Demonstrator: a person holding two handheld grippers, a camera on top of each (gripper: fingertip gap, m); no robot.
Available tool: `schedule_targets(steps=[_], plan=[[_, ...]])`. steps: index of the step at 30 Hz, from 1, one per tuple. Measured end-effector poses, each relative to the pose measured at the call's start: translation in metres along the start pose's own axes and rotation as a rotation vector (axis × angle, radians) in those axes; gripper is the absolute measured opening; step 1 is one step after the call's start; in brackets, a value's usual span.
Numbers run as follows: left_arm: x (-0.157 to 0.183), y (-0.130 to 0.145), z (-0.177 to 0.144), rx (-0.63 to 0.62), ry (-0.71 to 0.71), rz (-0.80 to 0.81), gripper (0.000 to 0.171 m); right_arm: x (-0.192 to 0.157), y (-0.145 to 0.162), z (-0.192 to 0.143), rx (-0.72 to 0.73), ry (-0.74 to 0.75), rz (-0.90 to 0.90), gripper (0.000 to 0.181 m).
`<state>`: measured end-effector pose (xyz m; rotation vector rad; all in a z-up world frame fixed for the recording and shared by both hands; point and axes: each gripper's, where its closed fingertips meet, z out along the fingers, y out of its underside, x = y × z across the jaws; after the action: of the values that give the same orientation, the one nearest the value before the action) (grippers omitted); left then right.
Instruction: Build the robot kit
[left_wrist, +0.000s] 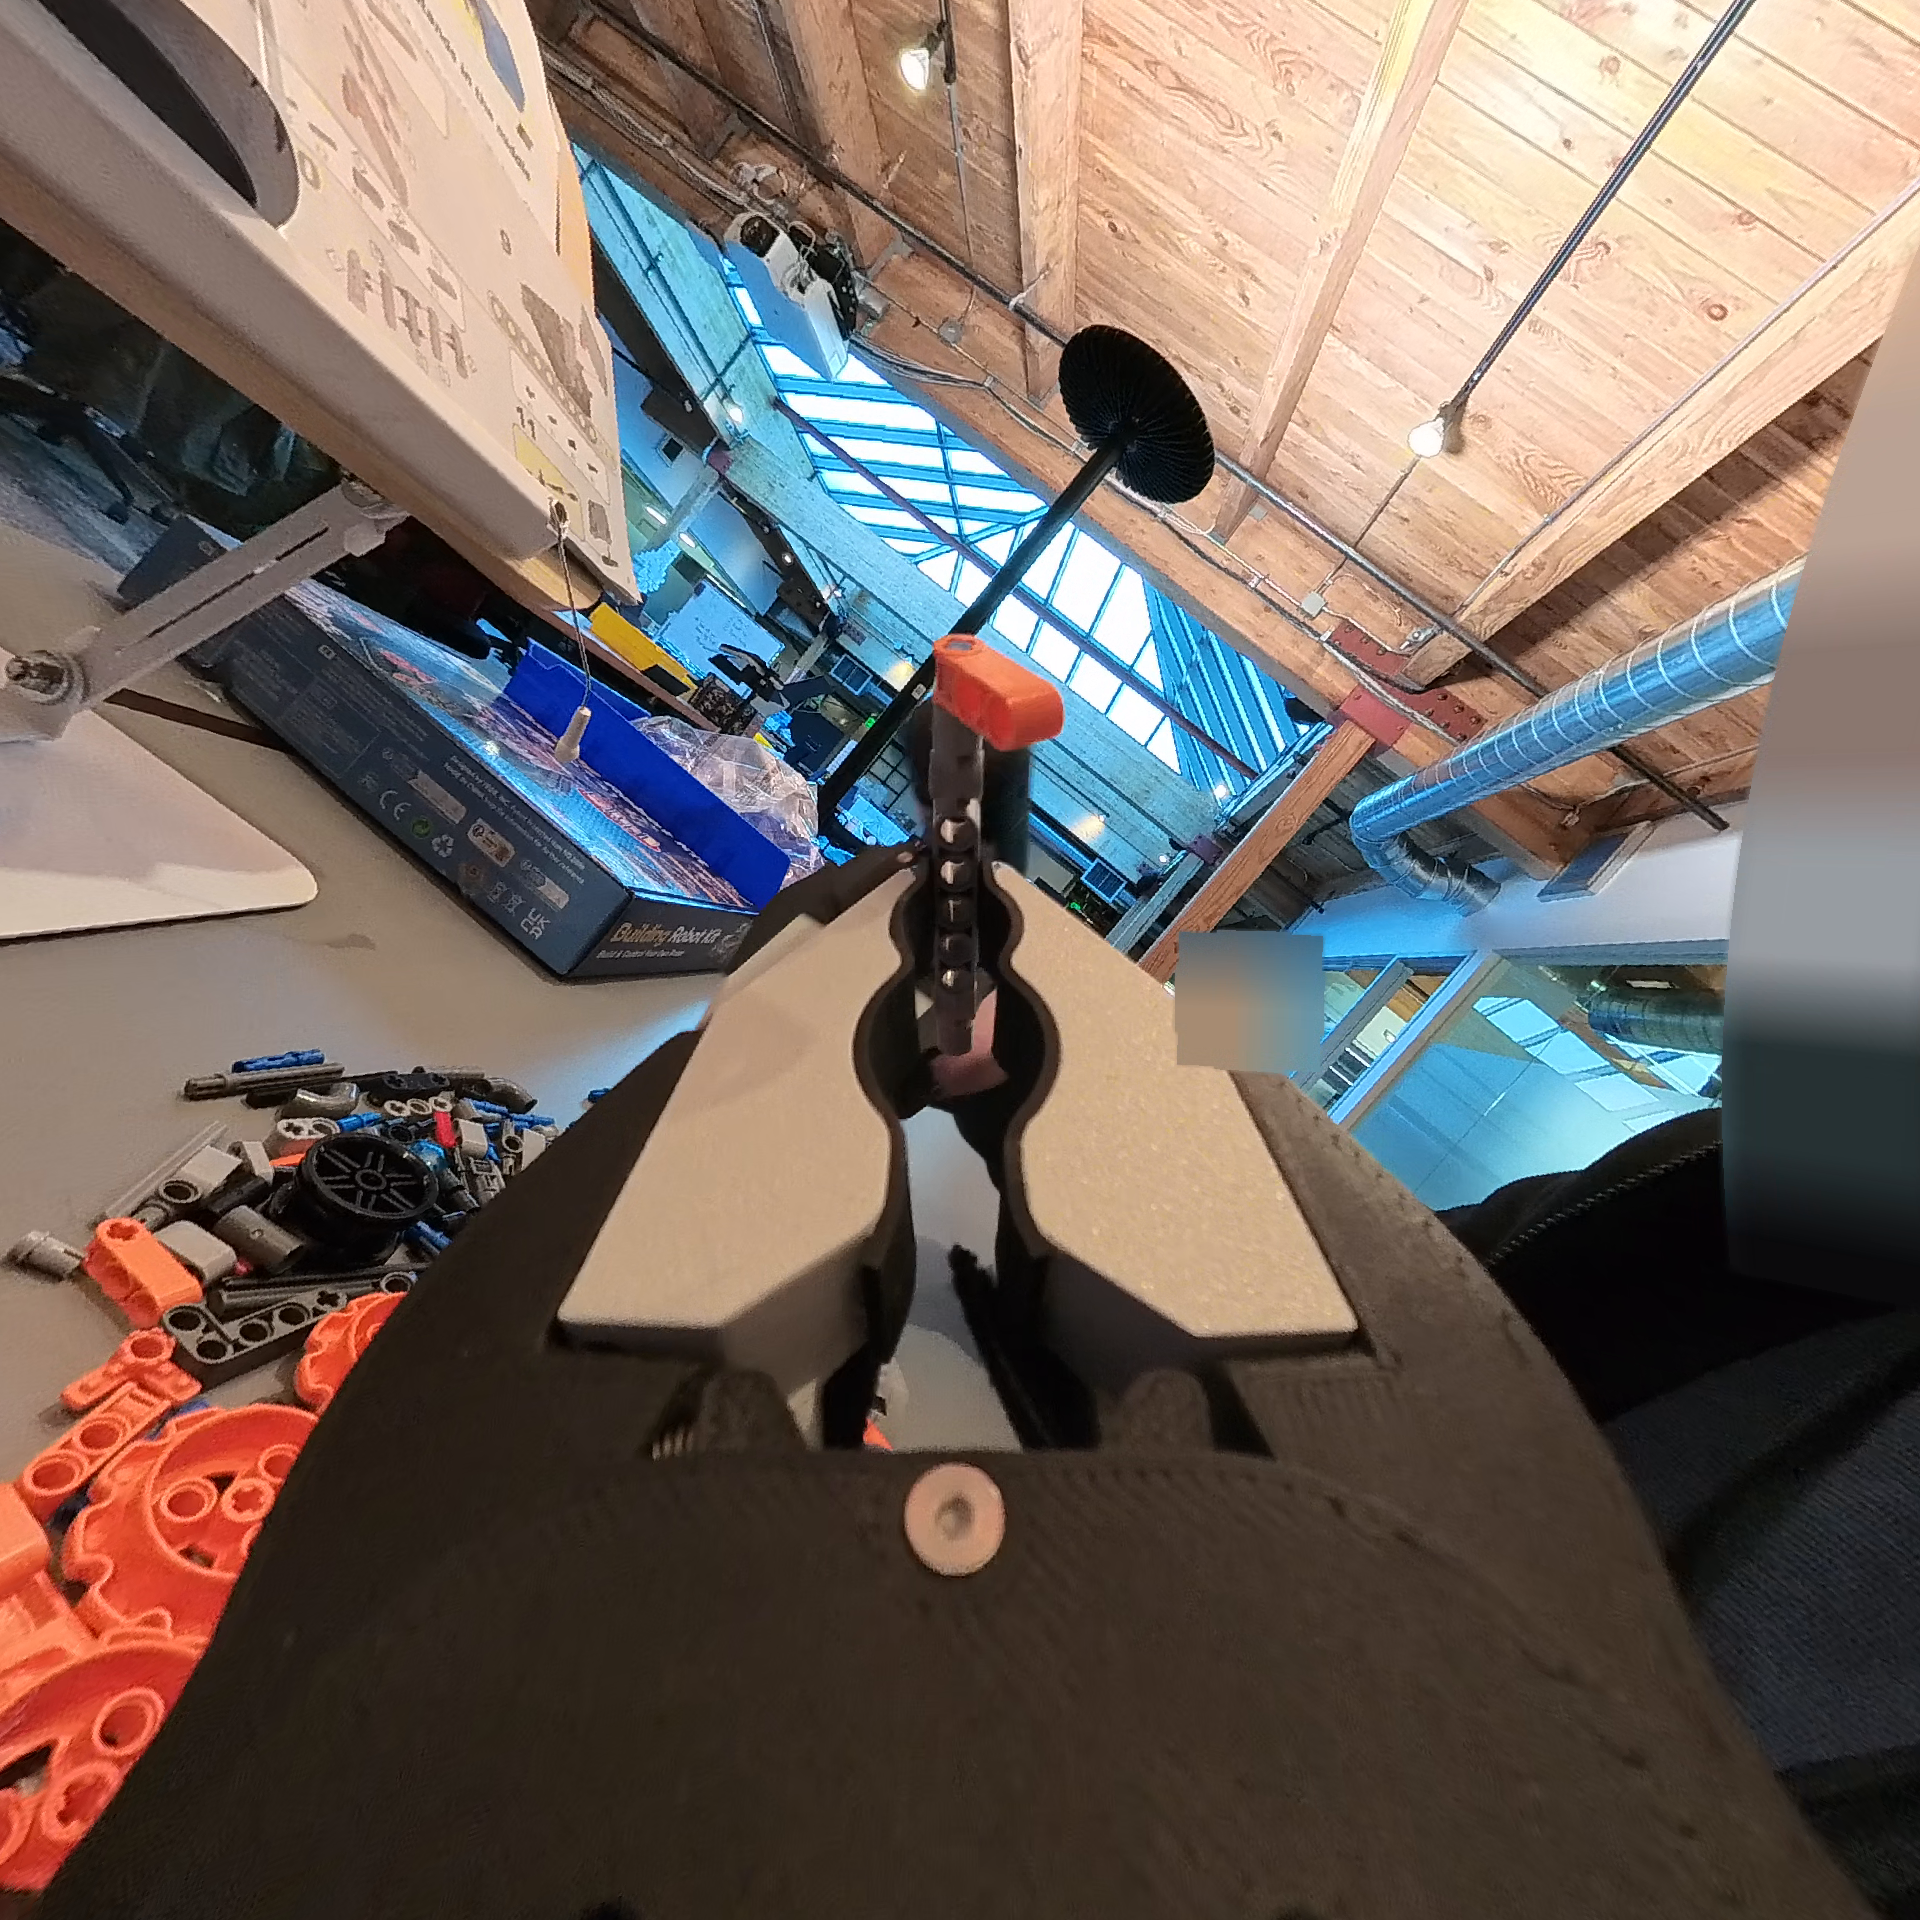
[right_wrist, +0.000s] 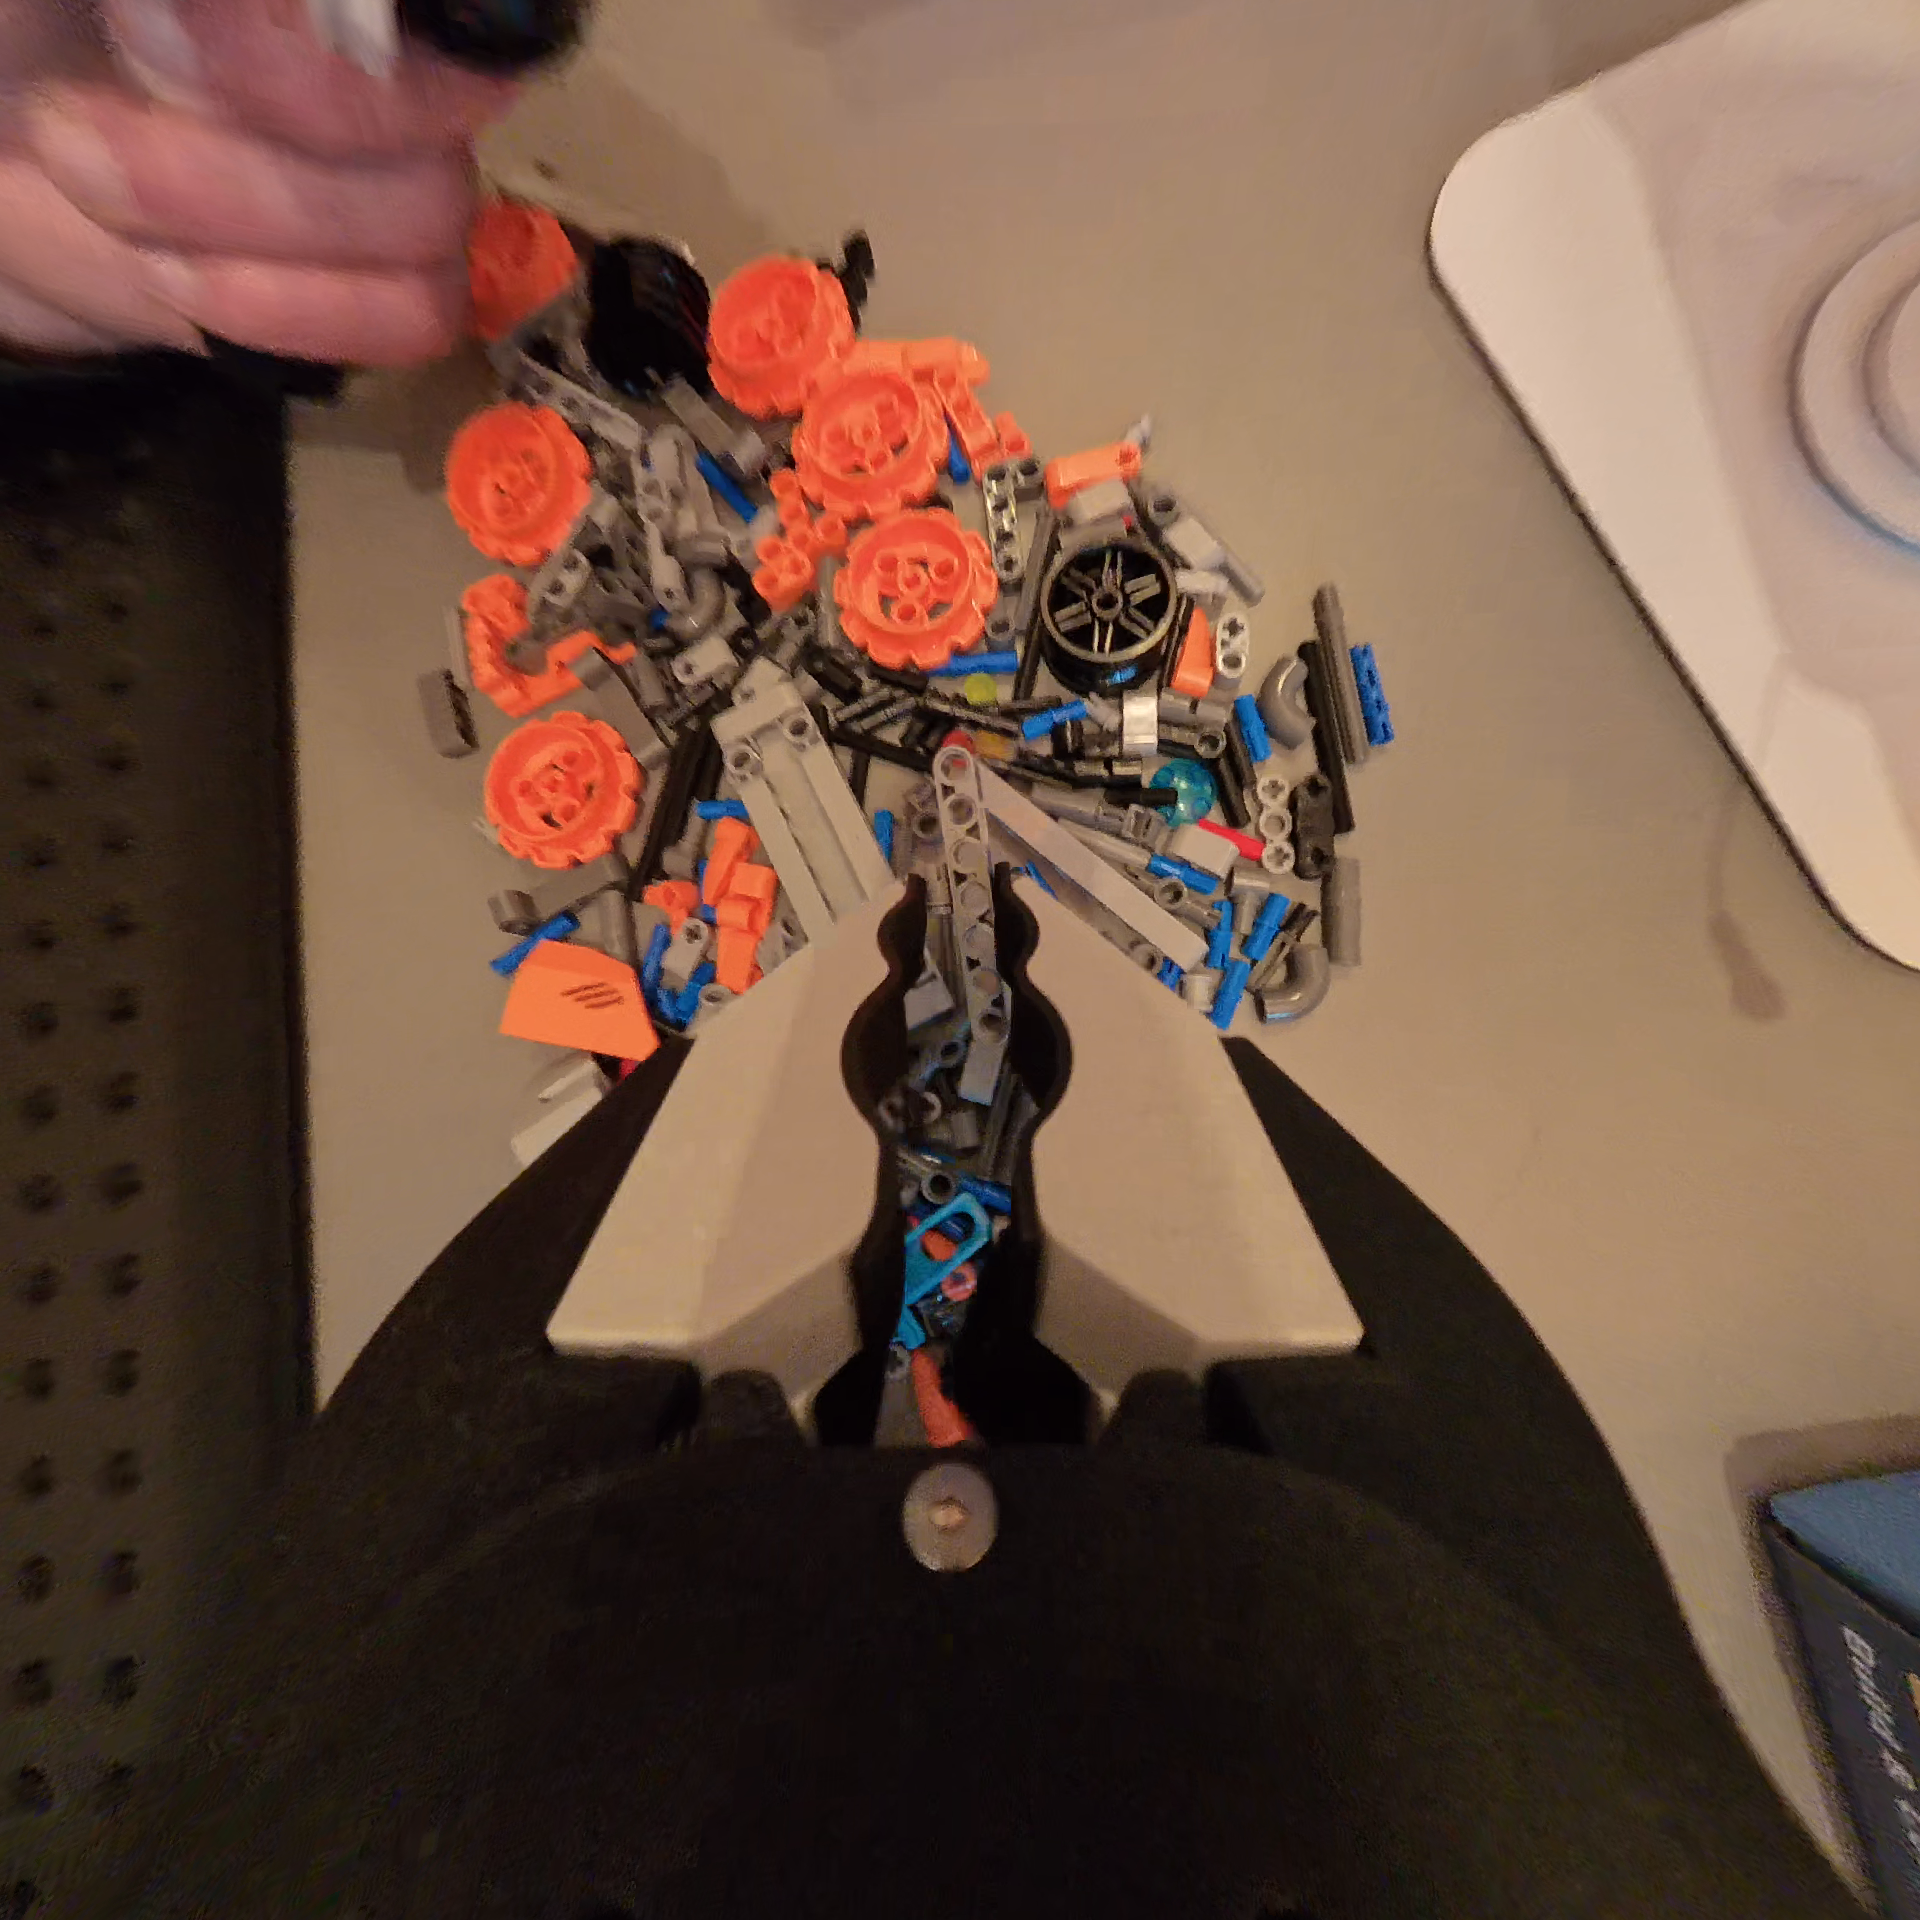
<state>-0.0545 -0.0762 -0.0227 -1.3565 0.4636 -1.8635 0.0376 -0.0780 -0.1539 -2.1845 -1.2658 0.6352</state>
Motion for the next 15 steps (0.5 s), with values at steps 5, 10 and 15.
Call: schedule_targets(steps=[5, 10, 15], plan=[[-0.001, 0.003, 0.002, -0.012, -0.002, 0.002, 0.004, -0.014, -0.028, -0.030, 0.197, -0.039, 0.043, 0.012], [-0.002, 0.009, 0.005, -0.038, -0.006, -0.001, 0.004, -0.030, -0.046, -0.053, 0.339, -0.061, 0.061, 0.012], [0.000, 0.018, 0.011, -0.077, 0.000, 0.010, 0.005, -0.045, -0.068, -0.077, 0.511, -0.108, 0.096, 0.011]])
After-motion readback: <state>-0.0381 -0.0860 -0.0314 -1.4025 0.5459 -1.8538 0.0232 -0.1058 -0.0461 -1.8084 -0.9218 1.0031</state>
